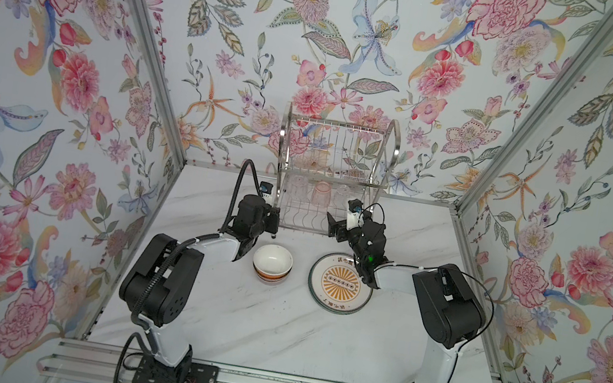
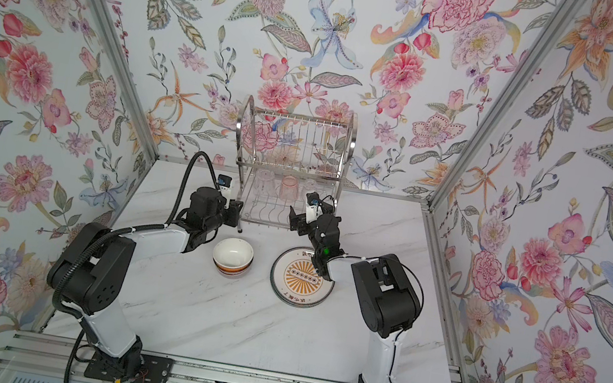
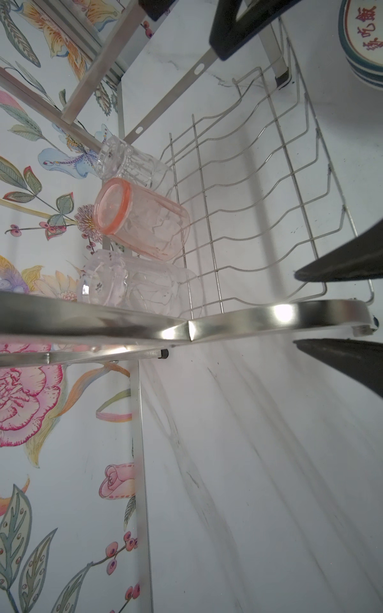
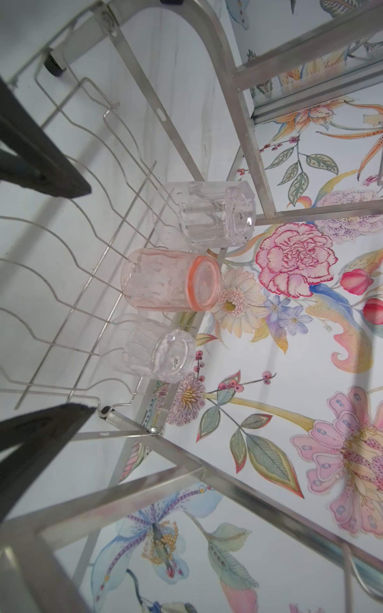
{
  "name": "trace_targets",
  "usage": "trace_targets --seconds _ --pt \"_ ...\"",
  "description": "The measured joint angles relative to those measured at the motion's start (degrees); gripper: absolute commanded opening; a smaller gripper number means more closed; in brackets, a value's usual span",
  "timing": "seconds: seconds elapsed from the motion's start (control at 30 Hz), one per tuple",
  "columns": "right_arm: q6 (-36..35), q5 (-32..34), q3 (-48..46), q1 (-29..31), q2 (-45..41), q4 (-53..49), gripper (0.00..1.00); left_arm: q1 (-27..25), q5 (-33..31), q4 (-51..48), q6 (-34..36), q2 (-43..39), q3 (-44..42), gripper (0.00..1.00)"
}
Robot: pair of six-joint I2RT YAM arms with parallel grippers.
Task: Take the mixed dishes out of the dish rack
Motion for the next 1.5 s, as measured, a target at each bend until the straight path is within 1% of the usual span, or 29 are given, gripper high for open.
trace_targets --seconds 0.27,0.57,0.77,1.2,1.5 --pt "-2.1 0.9 8.1 -0.7 5.4 -2.0 0.97 -0.3 0.0 0.4 -0.7 0.0 -0.9 0.27" --pt "-2.8 4.7 15.7 -1.5 11.3 -7.6 0.92 -0.5 -0.5 0.3 -1.8 0.0 -1.6 0.25" --pt "-3.0 5.7 21.0 -2.3 14.4 -11.0 0.9 -0.8 -0.5 0.3 -1.9 0.0 -1.7 0.25" --pt "-3.4 6.4 30.4 -3.7 20.0 -17.1 0.9 -1.4 -1.5 -0.2 -2.0 -0.2 -1.7 0.25" --pt "-3.8 5.9 39.2 -4.7 24.5 -21.7 0.9 -2.0 -2.7 -0.3 -2.8 -0.2 -1.7 0.25"
